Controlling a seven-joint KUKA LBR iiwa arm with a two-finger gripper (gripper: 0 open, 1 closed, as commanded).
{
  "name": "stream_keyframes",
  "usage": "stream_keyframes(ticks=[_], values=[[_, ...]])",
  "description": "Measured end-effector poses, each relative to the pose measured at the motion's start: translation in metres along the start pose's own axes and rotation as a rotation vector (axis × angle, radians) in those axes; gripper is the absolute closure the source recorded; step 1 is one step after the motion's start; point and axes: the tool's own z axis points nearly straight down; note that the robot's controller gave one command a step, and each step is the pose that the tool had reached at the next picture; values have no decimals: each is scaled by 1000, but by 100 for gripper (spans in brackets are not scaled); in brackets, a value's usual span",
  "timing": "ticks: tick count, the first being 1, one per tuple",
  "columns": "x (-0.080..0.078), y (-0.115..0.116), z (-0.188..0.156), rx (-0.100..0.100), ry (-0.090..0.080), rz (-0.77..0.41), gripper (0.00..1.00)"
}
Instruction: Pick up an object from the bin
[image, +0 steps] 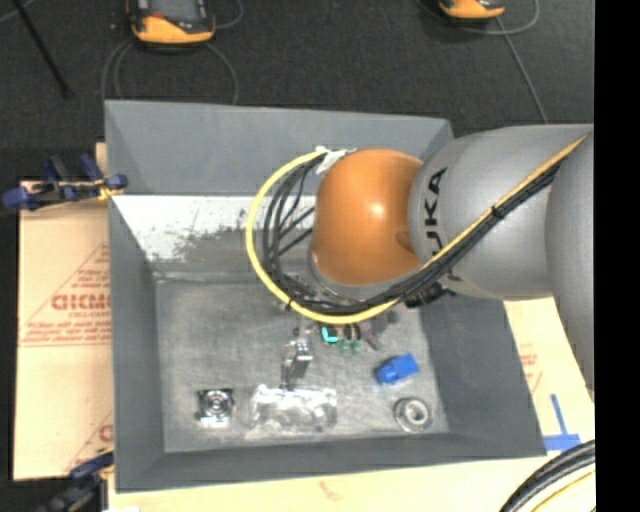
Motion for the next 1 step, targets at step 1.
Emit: stream_keyframes(ticks=[1], values=[[41,-63,66,3,1,-64,0]])
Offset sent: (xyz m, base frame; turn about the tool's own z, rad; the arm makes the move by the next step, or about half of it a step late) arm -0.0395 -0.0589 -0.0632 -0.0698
